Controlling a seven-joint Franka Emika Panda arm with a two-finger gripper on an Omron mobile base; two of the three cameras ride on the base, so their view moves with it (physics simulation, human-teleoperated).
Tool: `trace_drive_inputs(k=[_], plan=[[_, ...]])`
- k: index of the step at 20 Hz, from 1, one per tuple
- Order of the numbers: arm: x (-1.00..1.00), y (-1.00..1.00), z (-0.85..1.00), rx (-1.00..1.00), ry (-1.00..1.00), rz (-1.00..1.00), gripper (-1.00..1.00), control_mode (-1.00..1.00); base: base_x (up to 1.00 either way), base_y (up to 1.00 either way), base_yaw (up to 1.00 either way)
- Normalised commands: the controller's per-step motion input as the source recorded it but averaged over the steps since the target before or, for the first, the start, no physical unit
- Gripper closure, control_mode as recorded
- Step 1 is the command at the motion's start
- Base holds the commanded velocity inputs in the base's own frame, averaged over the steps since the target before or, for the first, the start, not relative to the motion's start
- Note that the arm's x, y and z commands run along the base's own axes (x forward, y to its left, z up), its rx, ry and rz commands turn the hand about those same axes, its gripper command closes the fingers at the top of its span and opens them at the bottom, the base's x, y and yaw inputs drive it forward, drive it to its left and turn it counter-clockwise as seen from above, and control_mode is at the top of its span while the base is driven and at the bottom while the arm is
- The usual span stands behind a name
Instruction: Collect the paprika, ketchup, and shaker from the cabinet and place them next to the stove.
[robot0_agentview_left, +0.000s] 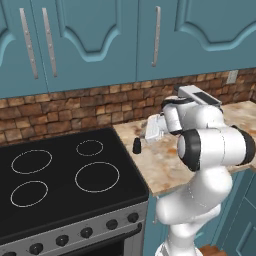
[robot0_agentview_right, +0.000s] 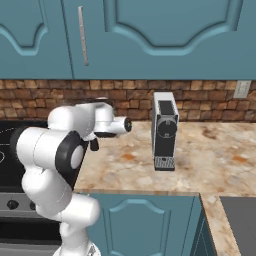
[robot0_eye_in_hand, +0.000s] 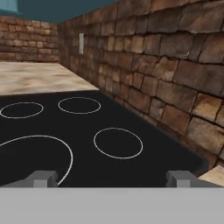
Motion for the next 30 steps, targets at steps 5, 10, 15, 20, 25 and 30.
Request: trace_drive_inputs(k=[5,10,15,20,25,30], plan=[[-0.46,0.00,0.80,0.00,0.04,0.00,-1.00,-1.00,0.00,0.00,0.00],[-0.57,0.00,0.77,0.00,0.10,-0.04,-1.00,-1.00,0.00,0.00,0.00],[-0.69,0.00,0.57,0.02,0.13,-0.17,-1.00,-1.00,0.00,0.00,0.00],[-0.70,0.08,0.43,0.01,0.15,-0.23,-1.00,-1.00,0.00,0.00,0.00],[-0.73,0.22,0.20,0.00,0.12,-0.27,-1.00,-1.00,0.00,0.00,0.00],[-0.73,0.11,0.22,0.00,0.12,-0.28,-1.00,-1.00,0.00,0.00,0.00]])
